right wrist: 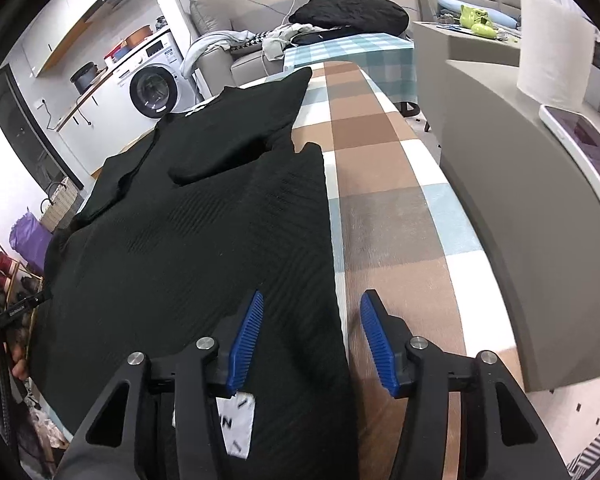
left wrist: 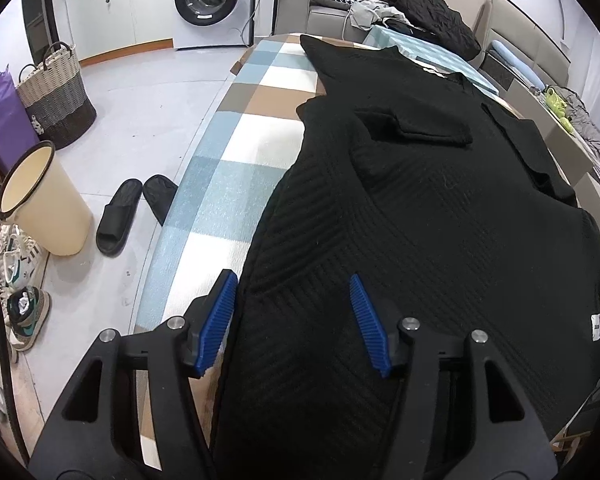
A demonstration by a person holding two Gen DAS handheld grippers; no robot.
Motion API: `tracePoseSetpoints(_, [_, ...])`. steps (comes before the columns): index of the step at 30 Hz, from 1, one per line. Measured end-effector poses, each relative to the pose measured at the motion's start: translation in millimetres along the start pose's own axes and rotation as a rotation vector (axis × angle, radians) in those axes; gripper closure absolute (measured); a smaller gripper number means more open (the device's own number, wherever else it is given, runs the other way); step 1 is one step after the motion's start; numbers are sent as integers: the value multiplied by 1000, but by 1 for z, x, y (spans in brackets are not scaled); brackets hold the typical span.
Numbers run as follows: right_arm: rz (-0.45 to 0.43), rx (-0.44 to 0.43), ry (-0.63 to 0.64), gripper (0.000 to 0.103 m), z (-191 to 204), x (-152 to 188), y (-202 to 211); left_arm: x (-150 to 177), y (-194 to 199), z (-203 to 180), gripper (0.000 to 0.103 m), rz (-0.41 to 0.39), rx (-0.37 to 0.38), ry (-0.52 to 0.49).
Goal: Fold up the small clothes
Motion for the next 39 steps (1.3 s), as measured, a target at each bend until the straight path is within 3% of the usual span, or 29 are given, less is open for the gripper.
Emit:
tracePoseSetpoints(5, [15, -31, 44, 55, 13, -9, -13, -9, -7, -5, 42, 6, -17, -21])
tracePoseSetpoints(7, [12, -59, 121, 81, 27, -9, -16, -11, -10, -8, 42, 8, -35, -37])
tracePoseSetpoints(8, [12, -68, 163, 86, 35, -7, -16, -11, -10, -10, 45, 6, -40, -45])
tracePoseSetpoints(9, [11, -75, 180, 93, 39, -7, -16, -12, -10, -11, 56, 0, -34, -46])
tracePoseSetpoints(10, [0, -91, 188, 96, 42, -6, -14, -12, -9, -11, 81, -8, -22, -44])
tracePoseSetpoints(12, [-44, -91, 192, 98, 42, -8, -7, -11, -6, -11, 97, -8, 42, -28])
tracePoseSetpoints(20, [-182, -129, 104, 99, 24, -12, 31, 10, 52, -7, 99, -156, 91, -12])
tracePoseSetpoints(25, [-273, -231, 62, 99, 22, -9, 57, 12, 88, -4, 99, -229, 106, 6])
tracePoseSetpoints(32, [-387, -224, 7, 99, 35, -42, 62, -31, 96, -7, 99, -290, 128, 21])
tracePoseSetpoints(39, [-413, -181, -115, 99, 29, -89, 41, -84, 52, -10, 99, -256, 122, 43])
Point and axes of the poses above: each gripper's, at about its wrist camera, not at the fingertips, and y roughly against the way its jaws point, z to its left, x to its underside, the point moved 3 cm from there along -y, roughly the way its jaws point, and after that the axes turned 6 degrees about -x, right-handed, at the moved point
